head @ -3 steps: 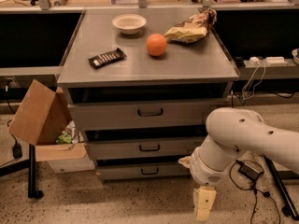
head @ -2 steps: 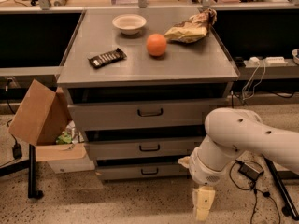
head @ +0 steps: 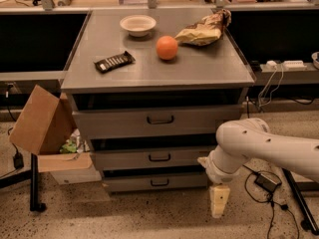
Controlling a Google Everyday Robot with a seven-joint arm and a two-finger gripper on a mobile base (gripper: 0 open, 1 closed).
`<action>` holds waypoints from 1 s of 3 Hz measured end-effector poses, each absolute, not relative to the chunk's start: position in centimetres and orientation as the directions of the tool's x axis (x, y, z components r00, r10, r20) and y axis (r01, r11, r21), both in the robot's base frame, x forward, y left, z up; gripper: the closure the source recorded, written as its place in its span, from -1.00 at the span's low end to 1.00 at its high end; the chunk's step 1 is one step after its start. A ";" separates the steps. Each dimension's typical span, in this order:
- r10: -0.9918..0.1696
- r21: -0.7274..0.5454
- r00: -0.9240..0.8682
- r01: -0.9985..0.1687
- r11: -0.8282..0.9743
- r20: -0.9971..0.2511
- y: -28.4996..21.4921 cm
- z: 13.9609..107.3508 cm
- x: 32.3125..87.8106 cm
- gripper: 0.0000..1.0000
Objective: Open middle drawer
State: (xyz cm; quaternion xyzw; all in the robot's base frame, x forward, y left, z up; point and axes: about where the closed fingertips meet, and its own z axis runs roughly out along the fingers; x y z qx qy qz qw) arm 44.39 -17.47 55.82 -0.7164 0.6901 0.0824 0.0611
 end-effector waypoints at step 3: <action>-0.975 -0.100 0.097 -0.992 -0.078 -0.200 -20.5 49.2 54.4 -1.00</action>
Offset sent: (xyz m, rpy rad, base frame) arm 0.1180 -0.0353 -0.0789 0.0191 -0.0601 0.0385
